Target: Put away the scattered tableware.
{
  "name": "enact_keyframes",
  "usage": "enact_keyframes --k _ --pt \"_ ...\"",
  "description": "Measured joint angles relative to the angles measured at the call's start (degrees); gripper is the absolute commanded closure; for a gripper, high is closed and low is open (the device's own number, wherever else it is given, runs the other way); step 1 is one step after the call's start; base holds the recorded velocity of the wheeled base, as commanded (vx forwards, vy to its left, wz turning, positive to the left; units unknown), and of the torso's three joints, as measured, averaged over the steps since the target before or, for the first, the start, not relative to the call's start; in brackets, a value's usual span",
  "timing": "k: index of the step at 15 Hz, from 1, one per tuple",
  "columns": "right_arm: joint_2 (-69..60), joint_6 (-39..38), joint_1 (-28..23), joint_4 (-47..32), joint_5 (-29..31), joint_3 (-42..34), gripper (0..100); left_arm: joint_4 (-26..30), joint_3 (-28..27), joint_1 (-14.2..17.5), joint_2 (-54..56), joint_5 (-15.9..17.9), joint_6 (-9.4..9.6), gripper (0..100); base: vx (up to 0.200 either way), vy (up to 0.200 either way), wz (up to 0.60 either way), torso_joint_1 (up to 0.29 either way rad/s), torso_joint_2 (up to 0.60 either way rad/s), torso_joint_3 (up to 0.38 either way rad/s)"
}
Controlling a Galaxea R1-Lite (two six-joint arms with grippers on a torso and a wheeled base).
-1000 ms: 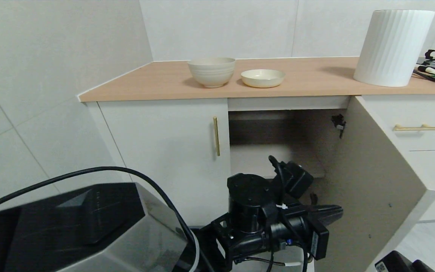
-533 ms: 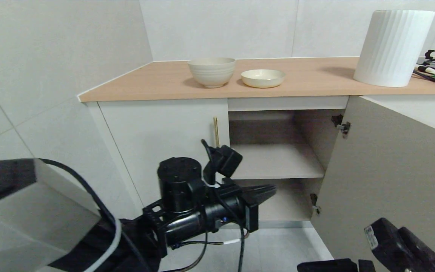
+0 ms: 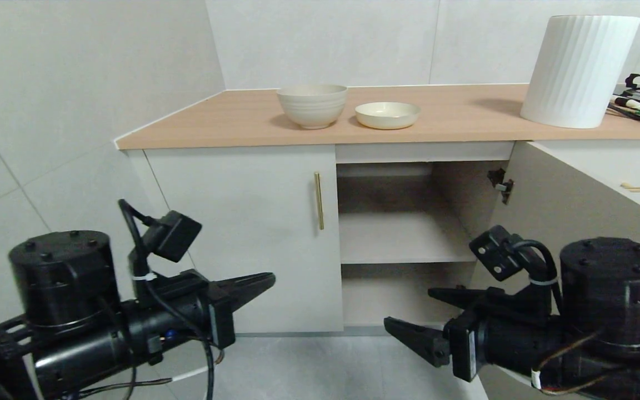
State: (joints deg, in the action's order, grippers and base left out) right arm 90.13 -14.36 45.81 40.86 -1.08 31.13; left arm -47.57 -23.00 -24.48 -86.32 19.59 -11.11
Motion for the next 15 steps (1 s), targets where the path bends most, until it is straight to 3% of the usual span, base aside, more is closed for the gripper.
enact_keyframes --k 1,2,4,6,7,10,13,15 --pt "0.94 0.00 -0.91 -3.43 0.16 2.90 0 5.52 -0.15 2.63 3.41 0.00 0.05 100 0.000 0.000 0.00 0.000 0.00 0.000" --pt "1.71 0.05 -1.58 -6.95 0.11 6.21 0 10.15 -0.89 4.72 6.21 -0.05 0.05 0 0.000 0.000 0.00 0.000 0.00 0.000" --pt "3.67 0.09 -2.57 -13.12 0.02 13.74 0 15.03 -2.93 7.73 10.75 -0.02 0.00 0 0.000 0.000 0.00 0.000 0.00 0.000" --pt "6.67 0.18 -3.07 -16.35 0.13 20.02 0 15.34 -4.19 10.07 13.09 -0.07 -0.16 0 0.000 0.000 0.00 0.000 0.00 0.000" --pt "8.52 0.13 -3.39 -17.05 0.46 22.53 0 14.97 -4.61 11.39 13.80 -0.07 -1.16 0 0.000 0.000 0.00 0.000 0.00 0.000" --pt "11.84 -0.11 -4.96 -17.34 0.77 25.70 0 14.75 -6.10 13.19 14.69 -0.02 -4.84 0 0.000 0.000 0.00 0.000 0.00 0.000" --pt "12.28 -0.13 -5.16 -17.52 0.77 25.94 0 14.79 -6.70 13.62 14.85 0.02 -4.96 0 0.000 0.000 0.00 0.000 0.00 0.000" --pt "12.24 -0.15 -5.08 -17.55 0.79 25.70 0 14.92 -6.84 13.79 15.07 0.11 -4.77 0 0.200 0.000 0.00 -0.002 0.00 0.000"
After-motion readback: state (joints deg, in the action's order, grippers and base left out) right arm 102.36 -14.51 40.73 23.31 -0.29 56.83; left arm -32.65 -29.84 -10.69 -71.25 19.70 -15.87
